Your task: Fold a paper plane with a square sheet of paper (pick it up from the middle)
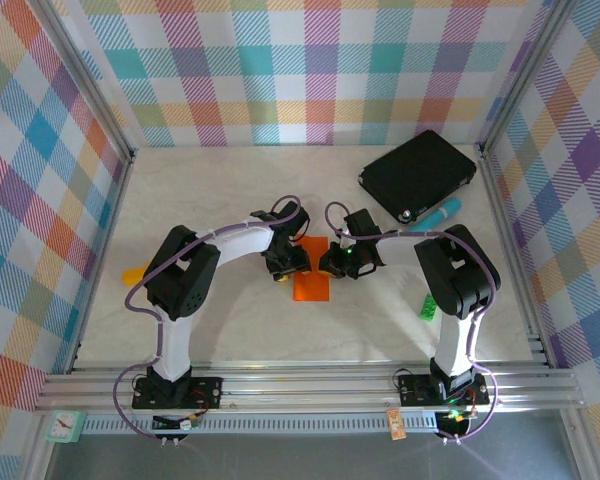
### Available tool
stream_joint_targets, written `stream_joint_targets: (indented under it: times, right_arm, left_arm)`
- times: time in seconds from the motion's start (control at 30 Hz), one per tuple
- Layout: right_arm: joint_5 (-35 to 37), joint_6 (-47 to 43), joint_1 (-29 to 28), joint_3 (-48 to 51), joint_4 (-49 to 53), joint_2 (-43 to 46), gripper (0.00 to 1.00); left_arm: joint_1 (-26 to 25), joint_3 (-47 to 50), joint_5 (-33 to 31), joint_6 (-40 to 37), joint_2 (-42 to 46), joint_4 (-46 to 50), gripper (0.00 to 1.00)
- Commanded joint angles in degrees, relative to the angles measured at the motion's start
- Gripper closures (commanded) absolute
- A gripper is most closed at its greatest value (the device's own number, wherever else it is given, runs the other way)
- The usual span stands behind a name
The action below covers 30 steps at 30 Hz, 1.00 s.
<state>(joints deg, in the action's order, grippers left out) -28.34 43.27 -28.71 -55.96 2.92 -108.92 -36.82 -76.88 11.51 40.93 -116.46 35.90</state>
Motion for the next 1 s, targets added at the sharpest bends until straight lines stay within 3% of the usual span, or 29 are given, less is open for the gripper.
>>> stream_joint_targets:
  times: [0.0,0.13,0.53,0.77,0.97]
  right_arm:
    - [6.4,-2.5,-0.2,1.3,9.1,-3.7,0.94]
    - [8.9,-3.4,-0.2,3.3,10.0,-5.5,0.97]
    - [12.2,-5.9,-0.2,6.3,9.9,-9.3,1.00]
    - [12.6,-5.1,-0.2,7.5,8.6,-10.3,1.00]
    - [12.9,-5.0,-0.2,8.3,8.1,-11.1,1.00]
  left_arm:
    - [-1.3,7.6,2.9,0.5,-13.5,-10.7,0.49]
    - [0.5,6.9,6.6,1.1,-7.7,-11.9,0.50]
    - [6.0,8.7,7.6,-0.3,11.3,-13.1,0.52]
    - [5.2,14.2,13.8,3.1,14.7,-26.0,0.76]
    - [3.1,13.7,16.2,4.1,11.5,-28.3,0.96]
